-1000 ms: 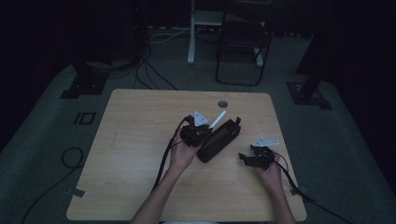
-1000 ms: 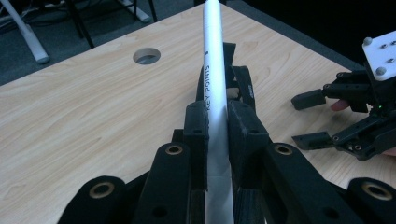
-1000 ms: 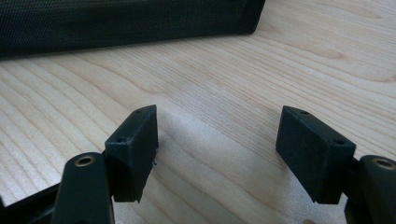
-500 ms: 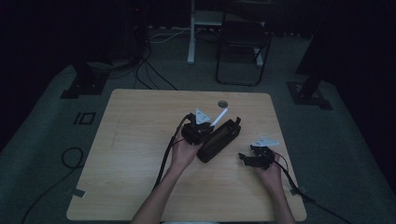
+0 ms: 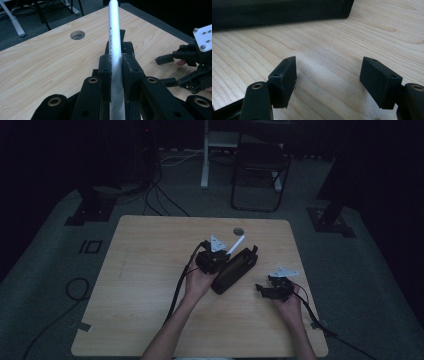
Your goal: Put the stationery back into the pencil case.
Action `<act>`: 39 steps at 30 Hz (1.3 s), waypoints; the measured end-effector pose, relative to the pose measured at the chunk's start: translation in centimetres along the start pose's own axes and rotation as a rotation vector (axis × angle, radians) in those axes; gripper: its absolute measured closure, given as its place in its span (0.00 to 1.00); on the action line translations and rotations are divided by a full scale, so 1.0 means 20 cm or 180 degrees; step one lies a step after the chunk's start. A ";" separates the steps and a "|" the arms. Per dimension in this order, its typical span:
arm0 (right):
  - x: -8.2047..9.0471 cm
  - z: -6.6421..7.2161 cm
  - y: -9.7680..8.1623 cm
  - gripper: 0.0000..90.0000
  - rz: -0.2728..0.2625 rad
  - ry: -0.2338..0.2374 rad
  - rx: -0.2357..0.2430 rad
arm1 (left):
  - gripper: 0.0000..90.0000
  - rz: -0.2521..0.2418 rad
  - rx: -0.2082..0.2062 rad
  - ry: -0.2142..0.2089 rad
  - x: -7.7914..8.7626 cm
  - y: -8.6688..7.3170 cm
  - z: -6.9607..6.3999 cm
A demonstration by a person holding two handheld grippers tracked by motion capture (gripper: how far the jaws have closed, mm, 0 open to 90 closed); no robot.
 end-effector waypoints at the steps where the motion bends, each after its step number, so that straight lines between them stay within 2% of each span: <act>1: 0.00 0.00 0.00 0.32 0.0000 0.0000 0.0001 | 0.88 -0.0001 0.0005 -0.0002 0.00 0.00 0.00; 19: 0.00 0.00 0.00 0.32 -0.0003 -0.0005 0.0014 | 0.88 0.0030 -0.0031 -0.0020 -0.06 0.02 -0.02; 39: 0.00 0.00 0.00 0.32 0.0001 -0.0001 0.0007 | 0.88 0.0140 -0.0066 -0.0008 -0.13 0.00 -0.03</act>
Point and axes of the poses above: each handheld gripper's, and its own axes: x roughly backward along the jaws, y roughly out of its top, z roughly to its left, the point moved 4 cm from there along -x, roughly forward along the jaws, and after that the axes turned 8 degrees about z, right-handed, at the moved point
